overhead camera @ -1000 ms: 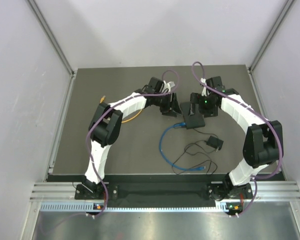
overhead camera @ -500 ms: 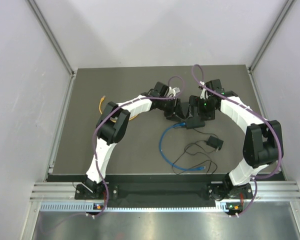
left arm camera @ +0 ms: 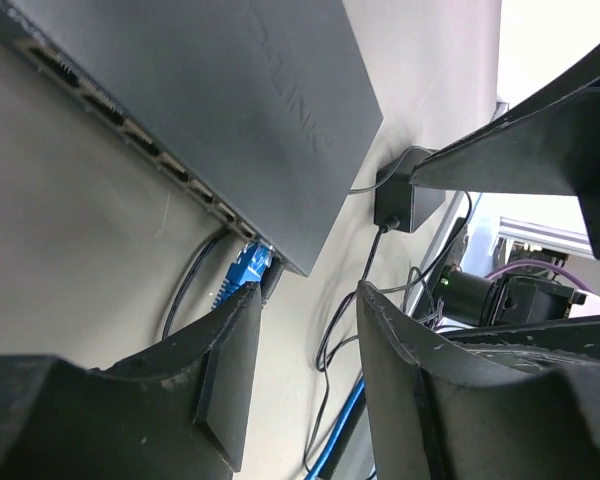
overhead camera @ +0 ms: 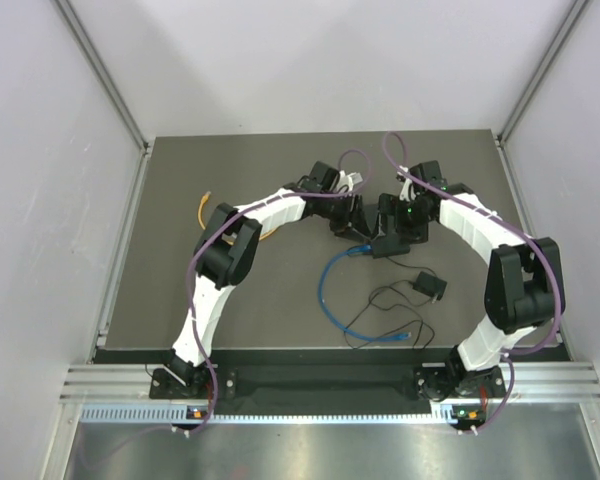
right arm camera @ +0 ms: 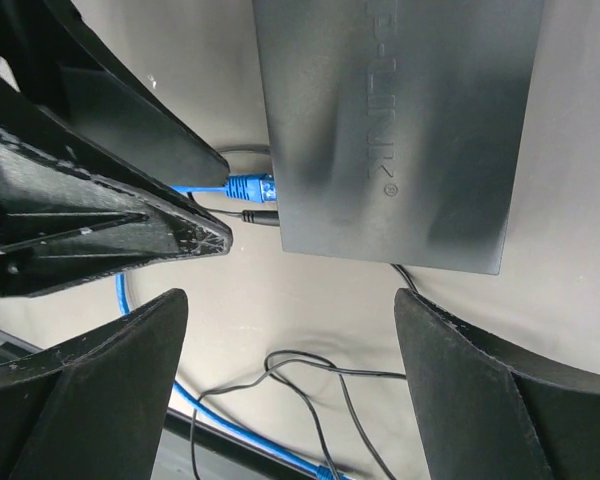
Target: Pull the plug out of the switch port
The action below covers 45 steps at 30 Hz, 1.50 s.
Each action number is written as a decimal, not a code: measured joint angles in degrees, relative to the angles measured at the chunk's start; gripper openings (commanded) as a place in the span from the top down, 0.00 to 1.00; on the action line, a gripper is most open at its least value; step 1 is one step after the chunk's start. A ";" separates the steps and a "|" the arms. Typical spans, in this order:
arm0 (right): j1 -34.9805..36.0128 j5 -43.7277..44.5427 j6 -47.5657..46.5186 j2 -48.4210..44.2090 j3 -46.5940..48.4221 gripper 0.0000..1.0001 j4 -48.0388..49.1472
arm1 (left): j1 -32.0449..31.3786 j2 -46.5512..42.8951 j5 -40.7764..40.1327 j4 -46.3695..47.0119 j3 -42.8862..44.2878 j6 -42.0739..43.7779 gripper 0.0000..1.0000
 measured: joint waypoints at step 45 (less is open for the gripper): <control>-0.02 0.87 -0.11 3.06 -1.53 0.18 0.00 | 0.48 6.25 3.21 -2.82 3.19 -0.94 0.63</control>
